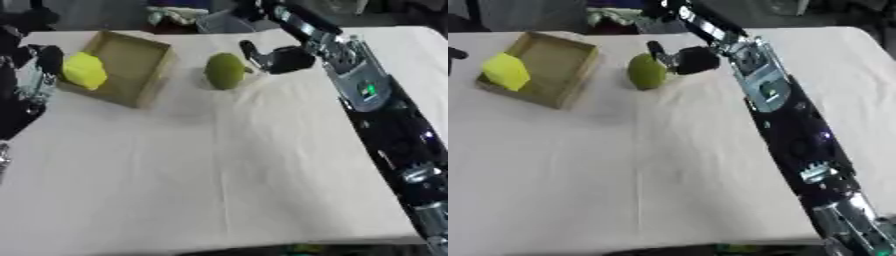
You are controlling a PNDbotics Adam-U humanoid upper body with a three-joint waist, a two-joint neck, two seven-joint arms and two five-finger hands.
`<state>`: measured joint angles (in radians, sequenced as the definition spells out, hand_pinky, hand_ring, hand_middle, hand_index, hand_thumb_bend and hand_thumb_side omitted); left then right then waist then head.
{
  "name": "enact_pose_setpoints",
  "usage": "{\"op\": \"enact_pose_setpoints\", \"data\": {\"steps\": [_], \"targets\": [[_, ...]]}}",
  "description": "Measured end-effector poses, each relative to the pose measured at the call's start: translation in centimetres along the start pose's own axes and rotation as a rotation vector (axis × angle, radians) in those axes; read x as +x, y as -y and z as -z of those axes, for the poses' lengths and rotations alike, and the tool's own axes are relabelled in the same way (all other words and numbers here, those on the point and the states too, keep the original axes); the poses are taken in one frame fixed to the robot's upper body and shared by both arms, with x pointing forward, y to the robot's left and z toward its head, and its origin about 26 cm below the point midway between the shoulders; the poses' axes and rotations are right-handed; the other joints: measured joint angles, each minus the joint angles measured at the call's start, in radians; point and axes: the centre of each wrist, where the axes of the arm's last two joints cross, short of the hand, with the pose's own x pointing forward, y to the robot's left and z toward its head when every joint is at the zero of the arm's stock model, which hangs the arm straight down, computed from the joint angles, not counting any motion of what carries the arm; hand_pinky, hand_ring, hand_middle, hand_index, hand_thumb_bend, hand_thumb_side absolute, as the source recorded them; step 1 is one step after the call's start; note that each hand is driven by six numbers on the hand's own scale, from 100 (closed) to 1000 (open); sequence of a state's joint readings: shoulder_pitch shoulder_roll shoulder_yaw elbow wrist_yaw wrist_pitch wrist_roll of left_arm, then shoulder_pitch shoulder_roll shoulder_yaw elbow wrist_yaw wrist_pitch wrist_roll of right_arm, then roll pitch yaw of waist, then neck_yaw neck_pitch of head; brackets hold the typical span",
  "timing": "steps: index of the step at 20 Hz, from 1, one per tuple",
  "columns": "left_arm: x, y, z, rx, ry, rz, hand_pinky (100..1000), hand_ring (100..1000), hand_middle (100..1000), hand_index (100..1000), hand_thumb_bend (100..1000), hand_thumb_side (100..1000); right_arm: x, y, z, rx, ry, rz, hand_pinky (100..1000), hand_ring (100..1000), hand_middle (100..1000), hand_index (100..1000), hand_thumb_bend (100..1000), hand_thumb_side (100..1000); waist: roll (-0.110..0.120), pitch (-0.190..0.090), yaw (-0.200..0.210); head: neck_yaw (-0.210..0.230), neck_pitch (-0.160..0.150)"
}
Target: Pick up objects on the table and place them in the box.
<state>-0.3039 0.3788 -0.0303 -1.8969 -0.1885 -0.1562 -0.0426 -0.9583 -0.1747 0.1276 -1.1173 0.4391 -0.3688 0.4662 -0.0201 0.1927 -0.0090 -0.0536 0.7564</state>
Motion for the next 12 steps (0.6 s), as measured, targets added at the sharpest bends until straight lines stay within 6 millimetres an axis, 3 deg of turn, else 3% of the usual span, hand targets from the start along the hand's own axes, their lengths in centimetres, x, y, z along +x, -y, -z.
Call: {"op": "enact_pose_setpoints", "data": {"steps": [5, 12], "targets": [[0.6, 0.6, 0.2, -0.001, 0.019, -0.041, 677, 933, 796, 898, 231, 747, -0.9, -1.0, 2.0, 0.055, -0.133, 0.062, 875, 877, 833, 994, 100, 309, 0.006, 0.01, 0.028, -0.022, -0.01], [1.0, 0.9, 0.3, -0.01, 0.033, -0.066, 674, 934, 794, 900, 219, 769, -2.6, -4.1, 3.6, 0.066, -0.313, 0.088, 874, 885, 845, 994, 100, 284, 0.011, 0.015, 0.055, -0.049, -0.013]]}}
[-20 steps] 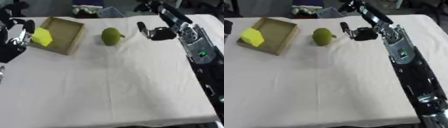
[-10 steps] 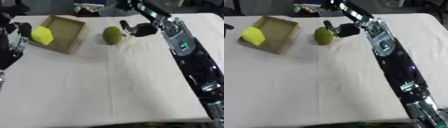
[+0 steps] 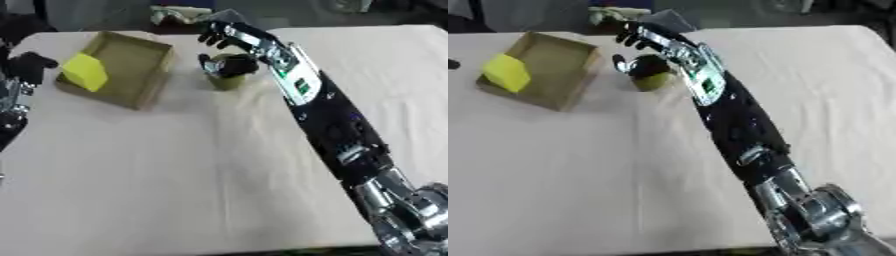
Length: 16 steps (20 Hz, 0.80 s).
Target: Pick up objects on the table and place them in the box.
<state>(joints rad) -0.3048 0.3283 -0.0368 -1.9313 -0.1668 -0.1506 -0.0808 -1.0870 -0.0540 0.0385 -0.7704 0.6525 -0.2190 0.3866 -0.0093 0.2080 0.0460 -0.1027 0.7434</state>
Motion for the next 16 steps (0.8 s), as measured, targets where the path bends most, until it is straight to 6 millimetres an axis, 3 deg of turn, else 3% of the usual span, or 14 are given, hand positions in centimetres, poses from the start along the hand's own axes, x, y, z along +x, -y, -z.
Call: {"op": "enact_pose_setpoints", "data": {"steps": [7, 10, 16], "targets": [[-0.2, 0.5, -0.4, -0.013, -0.015, -0.017, 674, 936, 795, 900, 212, 783, -2.0, -1.9, 0.1, -0.035, -0.152, -0.042, 871, 891, 856, 995, 100, 275, 0.001, 0.001, 0.014, -0.013, -0.002], [-0.2, 0.5, -0.7, -0.014, -0.022, -0.018, 674, 937, 795, 900, 208, 791, -2.4, -2.6, 0.1, -0.059, -0.201, -0.079, 872, 897, 869, 998, 100, 219, 0.002, 0.001, 0.015, -0.013, -0.002], [-0.3, 0.7, -0.9, -0.015, -0.03, -0.023, 675, 937, 795, 901, 203, 795, -2.6, -2.9, 0.1, -0.125, -0.247, -0.176, 879, 925, 893, 1000, 100, 220, 0.002, 0.001, 0.015, -0.013, -0.002]]}}
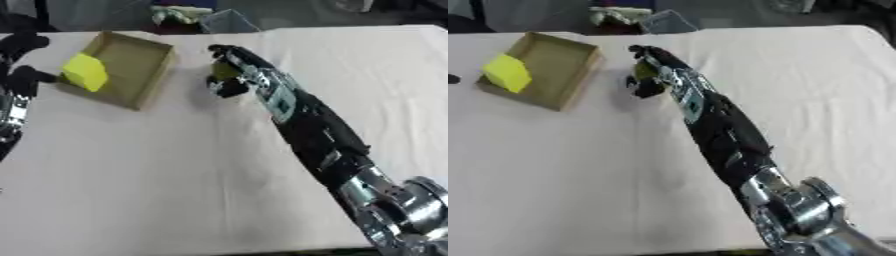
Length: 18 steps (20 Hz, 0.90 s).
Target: Pick up objects on the table and place them in the box.
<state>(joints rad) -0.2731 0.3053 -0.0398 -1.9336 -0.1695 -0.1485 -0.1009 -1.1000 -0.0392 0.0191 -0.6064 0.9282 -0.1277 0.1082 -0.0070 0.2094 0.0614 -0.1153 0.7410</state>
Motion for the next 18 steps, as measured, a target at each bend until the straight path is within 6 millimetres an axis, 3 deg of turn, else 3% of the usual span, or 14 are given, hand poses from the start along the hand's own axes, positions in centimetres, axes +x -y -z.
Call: {"op": "enact_pose_setpoints", "data": {"steps": [9, 18], "targets": [[0.0, 0.0, -0.1, -0.003, 0.0, 0.011, 675, 937, 795, 902, 200, 798, 0.5, -0.7, 0.2, -0.098, -0.026, -0.219, 891, 927, 944, 1000, 100, 278, 0.002, 0.0, 0.001, 0.0, 0.0], [-0.1, -0.1, -0.2, -0.002, -0.006, 0.015, 676, 938, 795, 904, 196, 804, -1.5, -3.1, -0.3, -0.128, -0.117, -0.421, 891, 923, 952, 1000, 100, 330, 0.001, 0.0, 0.0, 0.001, 0.0]]}}
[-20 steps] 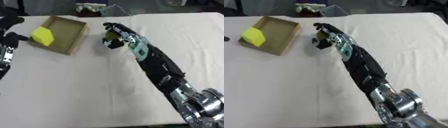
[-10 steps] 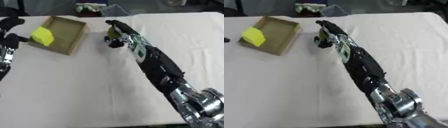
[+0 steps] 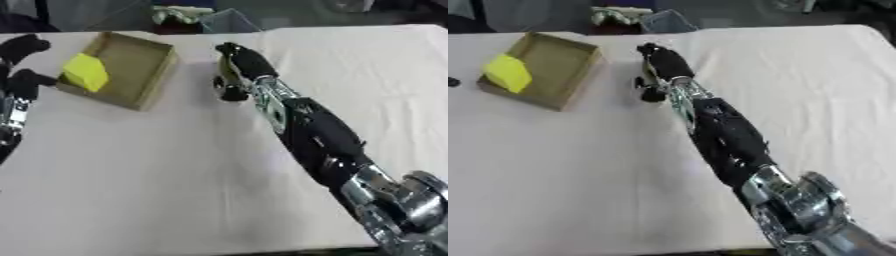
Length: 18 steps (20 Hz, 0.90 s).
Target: Pick up objects on the table and place them in the box.
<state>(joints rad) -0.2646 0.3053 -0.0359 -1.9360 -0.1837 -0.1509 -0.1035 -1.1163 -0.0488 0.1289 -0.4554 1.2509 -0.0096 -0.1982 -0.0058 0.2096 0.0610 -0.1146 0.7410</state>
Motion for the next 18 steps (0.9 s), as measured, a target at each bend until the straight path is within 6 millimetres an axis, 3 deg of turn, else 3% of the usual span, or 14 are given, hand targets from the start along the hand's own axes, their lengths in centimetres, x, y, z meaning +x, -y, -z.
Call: {"op": "enact_pose_setpoints", "data": {"steps": [8, 18], "targets": [[0.0, 0.0, -0.1, -0.001, -0.004, 0.002, 676, 939, 794, 906, 183, 815, -0.7, -0.4, -0.2, -0.024, -0.042, -0.111, 878, 900, 906, 983, 100, 327, 0.0, -0.001, -0.006, 0.008, 0.0], [-0.1, 0.0, -0.2, -0.001, -0.012, 0.002, 675, 937, 790, 906, 174, 819, -1.5, -0.2, -0.4, -0.074, -0.068, -0.221, 824, 809, 631, 792, 100, 244, 0.005, -0.001, -0.017, 0.013, 0.0]]}}
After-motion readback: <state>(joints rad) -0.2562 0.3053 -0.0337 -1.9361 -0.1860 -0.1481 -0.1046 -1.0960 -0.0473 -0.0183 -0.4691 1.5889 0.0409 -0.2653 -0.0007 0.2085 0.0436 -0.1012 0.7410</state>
